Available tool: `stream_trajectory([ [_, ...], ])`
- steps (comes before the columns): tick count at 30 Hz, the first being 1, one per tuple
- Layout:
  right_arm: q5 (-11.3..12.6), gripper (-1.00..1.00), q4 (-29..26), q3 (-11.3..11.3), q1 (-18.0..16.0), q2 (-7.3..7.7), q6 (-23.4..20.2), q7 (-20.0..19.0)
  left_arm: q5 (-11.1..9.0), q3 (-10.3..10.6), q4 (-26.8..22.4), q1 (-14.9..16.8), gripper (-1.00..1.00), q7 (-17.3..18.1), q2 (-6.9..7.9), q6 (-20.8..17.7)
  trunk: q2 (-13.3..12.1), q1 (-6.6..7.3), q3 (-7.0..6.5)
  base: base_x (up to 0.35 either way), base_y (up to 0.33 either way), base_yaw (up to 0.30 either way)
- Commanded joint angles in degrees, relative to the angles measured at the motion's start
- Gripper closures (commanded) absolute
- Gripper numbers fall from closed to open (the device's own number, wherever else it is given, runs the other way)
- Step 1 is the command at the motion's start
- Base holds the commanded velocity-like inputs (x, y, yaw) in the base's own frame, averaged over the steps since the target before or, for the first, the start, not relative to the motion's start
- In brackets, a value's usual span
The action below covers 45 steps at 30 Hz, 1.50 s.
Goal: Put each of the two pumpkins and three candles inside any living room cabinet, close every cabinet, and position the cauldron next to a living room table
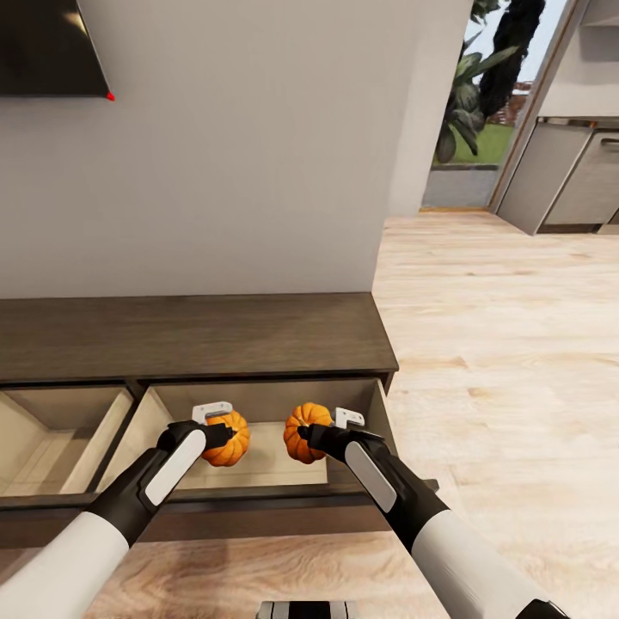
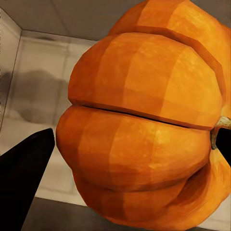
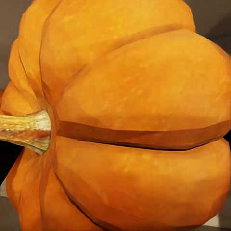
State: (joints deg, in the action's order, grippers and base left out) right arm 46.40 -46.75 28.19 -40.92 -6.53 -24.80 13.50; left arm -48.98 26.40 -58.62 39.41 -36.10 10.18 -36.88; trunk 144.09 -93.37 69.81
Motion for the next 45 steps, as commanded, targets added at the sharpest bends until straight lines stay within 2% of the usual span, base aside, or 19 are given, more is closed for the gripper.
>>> stream_trajectory([
  [1, 0.9, 1.0, -0.1, 0.2, 0.0, 0.03, 0.0, 0.7, -0.5, 0.2, -0.2, 0.1, 1.0, -0.7, 0.07, 0.0, 0.0, 0.01, 0.05, 0.0, 0.0, 0.0],
  [27, 0.9, 1.0, -0.1, 0.1, 0.0, 0.03, 0.0, 0.7, -0.5, 0.2, -0.5, 0.0, 1.0, -0.7, 0.1, 0.0, 0.0, 0.01, 0.05, 0.055, 0.0, 0.0],
  [45, 1.0, 1.0, -0.1, 0.1, 0.0, 0.03, -0.1, 0.8, -0.5, 0.2, -0.3, 0.0, 1.0, -0.7, 0.1, 0.0, 0.3, -0.45, 4.04, 0.001, 0.0, 0.0],
])
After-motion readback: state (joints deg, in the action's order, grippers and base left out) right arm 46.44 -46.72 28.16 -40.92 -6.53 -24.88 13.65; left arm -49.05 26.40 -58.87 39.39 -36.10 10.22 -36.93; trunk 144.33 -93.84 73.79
